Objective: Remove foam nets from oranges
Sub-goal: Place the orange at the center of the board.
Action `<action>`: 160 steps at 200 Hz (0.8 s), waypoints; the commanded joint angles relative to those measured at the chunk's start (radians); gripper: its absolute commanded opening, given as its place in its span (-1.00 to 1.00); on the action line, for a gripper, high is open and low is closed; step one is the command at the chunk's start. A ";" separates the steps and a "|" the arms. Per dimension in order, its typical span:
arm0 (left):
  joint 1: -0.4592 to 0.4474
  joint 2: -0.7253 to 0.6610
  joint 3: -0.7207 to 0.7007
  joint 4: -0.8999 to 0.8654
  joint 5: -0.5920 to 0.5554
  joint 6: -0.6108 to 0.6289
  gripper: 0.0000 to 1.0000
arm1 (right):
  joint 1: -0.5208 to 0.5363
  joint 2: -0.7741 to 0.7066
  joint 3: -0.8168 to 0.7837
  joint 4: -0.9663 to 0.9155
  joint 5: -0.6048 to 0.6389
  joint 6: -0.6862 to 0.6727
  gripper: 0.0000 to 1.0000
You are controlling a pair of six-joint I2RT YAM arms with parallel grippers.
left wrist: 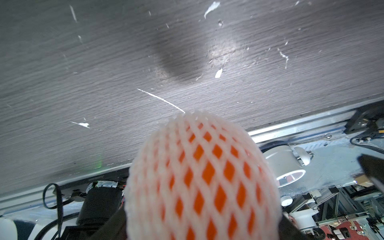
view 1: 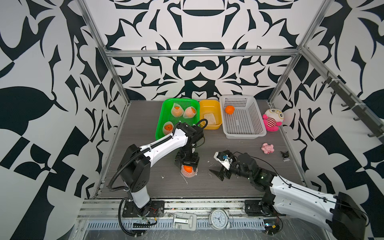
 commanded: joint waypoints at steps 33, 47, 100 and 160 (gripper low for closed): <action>-0.024 0.024 -0.063 0.069 0.076 -0.016 0.12 | 0.079 0.081 -0.042 0.138 0.070 0.071 1.00; -0.026 0.042 -0.063 0.081 0.080 -0.008 0.13 | 0.087 0.102 -0.043 0.154 0.071 0.071 1.00; -0.026 0.097 -0.079 0.116 0.064 0.024 0.26 | 0.093 0.155 -0.046 0.191 0.057 0.071 0.99; -0.026 0.137 -0.089 0.153 0.066 0.041 0.33 | 0.093 0.191 -0.041 0.210 0.045 0.067 0.99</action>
